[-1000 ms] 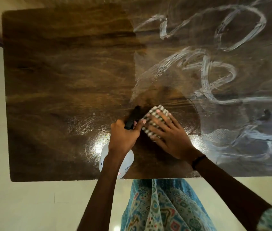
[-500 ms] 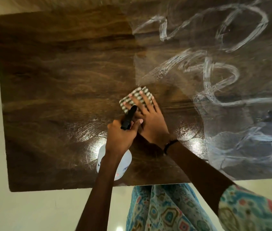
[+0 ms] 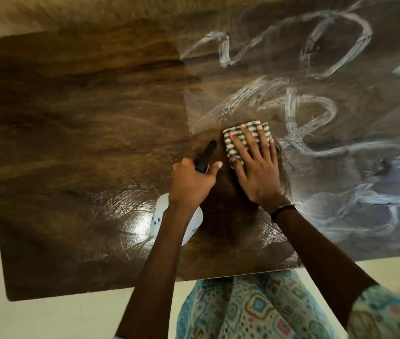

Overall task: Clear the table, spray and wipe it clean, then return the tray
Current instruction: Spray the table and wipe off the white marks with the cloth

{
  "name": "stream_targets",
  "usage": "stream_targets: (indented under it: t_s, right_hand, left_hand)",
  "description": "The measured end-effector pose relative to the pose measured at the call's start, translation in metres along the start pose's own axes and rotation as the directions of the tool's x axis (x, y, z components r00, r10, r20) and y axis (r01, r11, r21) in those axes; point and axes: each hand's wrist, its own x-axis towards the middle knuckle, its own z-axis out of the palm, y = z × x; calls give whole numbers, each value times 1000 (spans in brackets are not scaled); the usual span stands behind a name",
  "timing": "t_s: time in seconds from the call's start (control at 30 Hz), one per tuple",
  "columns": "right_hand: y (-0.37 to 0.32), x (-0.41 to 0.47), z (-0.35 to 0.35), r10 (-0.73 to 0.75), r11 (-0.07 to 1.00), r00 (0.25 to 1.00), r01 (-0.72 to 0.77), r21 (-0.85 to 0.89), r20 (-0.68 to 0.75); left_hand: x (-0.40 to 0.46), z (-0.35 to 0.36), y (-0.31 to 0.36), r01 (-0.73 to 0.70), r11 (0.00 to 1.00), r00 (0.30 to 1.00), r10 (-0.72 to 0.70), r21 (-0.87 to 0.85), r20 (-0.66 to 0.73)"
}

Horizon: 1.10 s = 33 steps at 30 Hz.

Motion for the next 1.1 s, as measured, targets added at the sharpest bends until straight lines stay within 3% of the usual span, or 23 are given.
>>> stream_targets:
  t_s: [0.23, 0.67, 0.93, 1.1]
  right_hand:
    - [14, 2, 2, -100, 995, 994, 101, -10, 34]
    - [32, 15, -6, -172, 985, 985, 172, 1, 35]
    - [-1, 97, -14, 1, 999, 1000, 0, 38, -7]
    - [-50, 107, 7, -320, 946, 943, 323, -16, 89]
  left_hand:
    - [11, 6, 23, -6, 998, 999, 8, 67, -31]
    - [15, 2, 32, 3, 1000, 992, 0, 23, -126]
    - [15, -10, 30, 21, 999, 991, -27, -48, -128]
    - [17, -15, 33, 27, 992, 983, -48, -120, -178]
